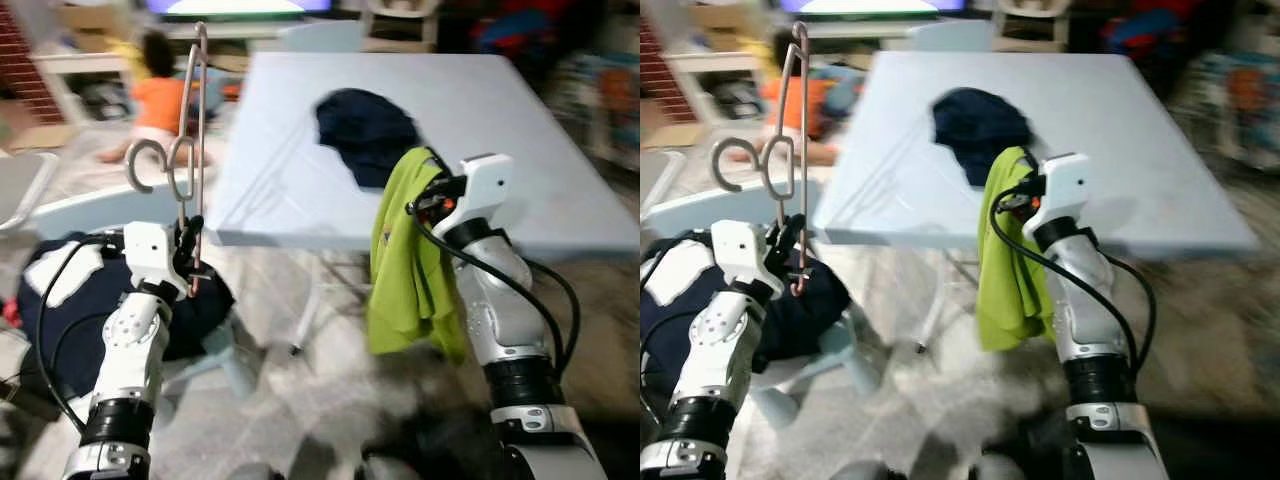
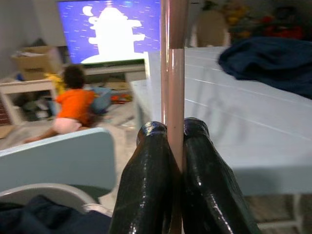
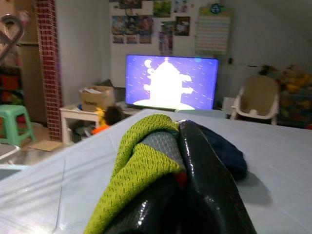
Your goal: Hang hanger
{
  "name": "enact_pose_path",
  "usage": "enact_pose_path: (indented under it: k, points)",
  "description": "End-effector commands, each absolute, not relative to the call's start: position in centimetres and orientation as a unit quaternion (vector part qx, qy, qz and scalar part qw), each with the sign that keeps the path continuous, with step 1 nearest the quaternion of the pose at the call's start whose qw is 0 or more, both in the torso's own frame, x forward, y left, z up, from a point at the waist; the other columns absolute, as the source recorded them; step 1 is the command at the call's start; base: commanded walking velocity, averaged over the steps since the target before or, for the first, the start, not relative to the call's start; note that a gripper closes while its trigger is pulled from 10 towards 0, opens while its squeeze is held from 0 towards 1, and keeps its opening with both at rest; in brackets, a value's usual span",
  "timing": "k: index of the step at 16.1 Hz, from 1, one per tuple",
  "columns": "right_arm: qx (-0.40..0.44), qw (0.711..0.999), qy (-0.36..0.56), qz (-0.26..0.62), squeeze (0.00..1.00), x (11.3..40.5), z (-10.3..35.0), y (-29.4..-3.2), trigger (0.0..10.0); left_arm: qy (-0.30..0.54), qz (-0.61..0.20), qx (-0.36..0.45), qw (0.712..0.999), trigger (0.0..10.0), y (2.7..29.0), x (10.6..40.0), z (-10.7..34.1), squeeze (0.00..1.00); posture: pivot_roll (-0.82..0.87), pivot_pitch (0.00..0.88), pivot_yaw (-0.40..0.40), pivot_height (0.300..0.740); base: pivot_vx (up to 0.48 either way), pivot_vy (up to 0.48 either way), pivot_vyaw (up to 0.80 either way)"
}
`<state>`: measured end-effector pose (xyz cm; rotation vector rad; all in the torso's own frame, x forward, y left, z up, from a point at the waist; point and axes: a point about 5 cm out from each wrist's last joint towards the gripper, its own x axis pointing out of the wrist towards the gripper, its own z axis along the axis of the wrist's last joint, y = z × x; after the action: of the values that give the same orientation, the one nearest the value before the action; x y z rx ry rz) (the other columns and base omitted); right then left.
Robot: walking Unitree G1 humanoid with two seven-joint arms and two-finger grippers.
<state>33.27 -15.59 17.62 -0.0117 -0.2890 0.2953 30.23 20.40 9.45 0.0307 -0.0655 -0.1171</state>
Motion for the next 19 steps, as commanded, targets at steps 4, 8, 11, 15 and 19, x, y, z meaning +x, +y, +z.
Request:
enact_pose_path:
  k: [4,8,11,15,19]
  points:
    - [0.002,0.978,-0.172,0.122,0.0,33.9,19.2,-16.9,10.0,-0.044,-0.063,0.016,0.997,10.0,20.0,30.4,10.0,0.0,-0.03,0.0,0.006,0.74,0.46,0.0,0.0]
    - [0.014,0.973,-0.213,0.088,0.0,36.4,22.9,-16.9,10.0,-0.044,-0.071,0.015,0.996,10.0,19.4,30.7,10.1,0.0,-0.03,0.0,0.007,0.74,0.461,0.0,0.0]
    - [0.025,0.968,-0.237,0.074,0.0,39.4,27.9,-16.9,10.0,-0.042,-0.074,0.014,0.996,10.0,18.8,30.4,10.0,0.0,0.0,0.0,-0.021,0.74,0.153,0.0,0.0]
    - [-0.008,0.962,-0.265,0.067,0.0,41.0,33.7,-16.5,10.0,-0.041,-0.064,0.009,0.997,10.0,18.7,29.4,9.6,0.0,0.03,0.0,-0.061,0.74,0.0,0.0,0.0]
    - [-0.023,0.95,-0.312,0.02,0.0,40.2,43.7,-16.5,10.0,-0.038,-0.048,0.012,0.998,10.0,18.9,28.8,9.3,0.0,0.06,0.0,-0.092,0.74,0.0,0.0,0.0]
